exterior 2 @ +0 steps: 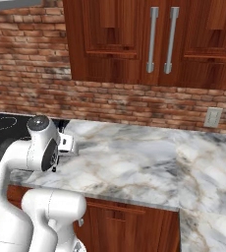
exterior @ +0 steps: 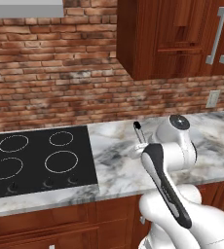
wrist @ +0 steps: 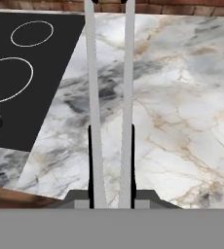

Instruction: Pick up the tongs from the counter and place them near the plate next to the oven.

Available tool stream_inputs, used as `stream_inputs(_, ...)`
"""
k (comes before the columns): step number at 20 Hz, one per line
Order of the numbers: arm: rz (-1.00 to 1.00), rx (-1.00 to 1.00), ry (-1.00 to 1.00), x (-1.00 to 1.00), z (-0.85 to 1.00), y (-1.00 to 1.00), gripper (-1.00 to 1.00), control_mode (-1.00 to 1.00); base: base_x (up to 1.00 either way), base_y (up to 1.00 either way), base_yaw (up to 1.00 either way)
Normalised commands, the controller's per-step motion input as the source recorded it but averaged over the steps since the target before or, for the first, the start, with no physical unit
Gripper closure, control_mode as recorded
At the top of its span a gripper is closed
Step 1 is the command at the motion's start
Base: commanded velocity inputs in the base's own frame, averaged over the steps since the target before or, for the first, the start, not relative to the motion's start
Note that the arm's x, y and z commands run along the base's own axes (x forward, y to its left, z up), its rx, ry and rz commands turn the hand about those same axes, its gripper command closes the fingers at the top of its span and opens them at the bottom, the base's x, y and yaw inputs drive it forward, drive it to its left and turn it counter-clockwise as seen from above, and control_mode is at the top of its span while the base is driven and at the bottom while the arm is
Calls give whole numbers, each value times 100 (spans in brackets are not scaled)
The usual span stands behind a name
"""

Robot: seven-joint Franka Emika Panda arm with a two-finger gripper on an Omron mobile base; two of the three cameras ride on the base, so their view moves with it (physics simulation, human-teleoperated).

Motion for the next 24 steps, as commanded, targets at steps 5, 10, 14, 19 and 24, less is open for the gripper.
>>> stream_inputs(5,-1,0,0,-37,51,-18,100,-100,0,0,0)
stream_inputs(10,-4,0,-3,-25,61,-8,100,-100,0,0,0)
stream_inputs(14,-1,0,-4,-14,30,-6,100,-100,0,0,0)
stream_inputs(19,0,-1,0,0,0,0,100,100,-12,25,-3)
stream_inputs(24,0,0,0,0,0,0,100,100,-36,75,-38)
